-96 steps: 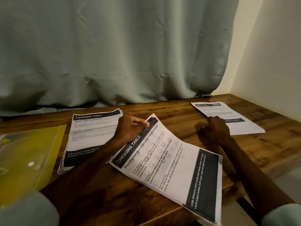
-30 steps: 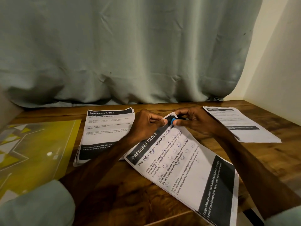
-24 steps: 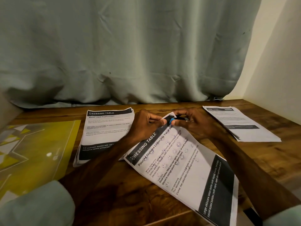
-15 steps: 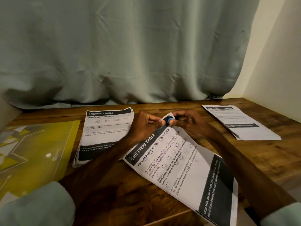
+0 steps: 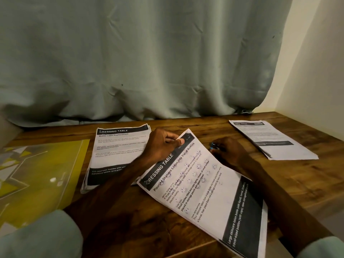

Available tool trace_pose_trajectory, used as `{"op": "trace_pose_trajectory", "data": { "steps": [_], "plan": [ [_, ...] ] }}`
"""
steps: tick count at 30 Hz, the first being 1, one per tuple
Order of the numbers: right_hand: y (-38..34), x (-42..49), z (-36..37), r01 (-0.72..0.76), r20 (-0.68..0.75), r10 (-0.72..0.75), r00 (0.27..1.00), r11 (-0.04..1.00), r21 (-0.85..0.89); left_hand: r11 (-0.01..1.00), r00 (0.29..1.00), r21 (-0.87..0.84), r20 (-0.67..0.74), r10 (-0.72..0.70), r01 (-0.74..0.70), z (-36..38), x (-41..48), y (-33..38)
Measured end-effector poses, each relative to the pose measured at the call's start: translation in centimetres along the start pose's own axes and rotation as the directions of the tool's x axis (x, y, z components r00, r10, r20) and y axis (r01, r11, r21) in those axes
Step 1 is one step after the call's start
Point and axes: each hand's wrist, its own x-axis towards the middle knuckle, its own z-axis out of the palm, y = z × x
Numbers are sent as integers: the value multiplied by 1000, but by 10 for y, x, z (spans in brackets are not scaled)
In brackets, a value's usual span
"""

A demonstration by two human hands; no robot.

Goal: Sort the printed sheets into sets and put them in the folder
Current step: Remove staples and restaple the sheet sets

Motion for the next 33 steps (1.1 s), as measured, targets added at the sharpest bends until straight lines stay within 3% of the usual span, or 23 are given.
{"op": "trace_pose_trajectory", "data": {
  "steps": [4,6,9,11,14,19,23,26,29,31,33],
  "plan": [
    [-19,-5,-7,14,-50,-15,999,1000,-20,1000,1000,9,-4,27,-27,1,0,1],
    [-41,-16,-20,126,-113,-108,988,977,171,999,999,-4,5,33,-33,-1,0,2],
    [-79,-22,-37,134,41,-198,979,787,602,999,998,-14,29,48,-48,-3,0,4],
    [-94,-20,-36,126,58,-227,972,717,686,998,997,-5,44,64,-64,-3,0,5],
    [-95,-9,-27,160,-11,-195,981,768,620,997,994,-4,71,82,-82,-6,0,9],
    [-100,-16,-35,121,52,-197,979,768,628,996,995,-23,44,87,-86,-14,1,19],
    [-95,-26,-45,-3,319,-203,926,840,543,994,999,-92,16,52,-50,-37,2,38],
    [-97,-35,-47,-112,380,-225,897,717,688,993,1000,-120,11,10,-8,-62,0,50],
    [-114,-39,-58,-90,271,-179,946,660,746,997,985,-39,161,-64,71,-98,-6,53],
    [-118,-30,-62,-93,194,-119,974,566,819,992,978,-5,168,-125,128,-125,-12,46],
    [-123,-13,-56,-136,178,-47,983,467,874,959,979,-205,95,-179,195,-144,-22,35]
  ]
}}
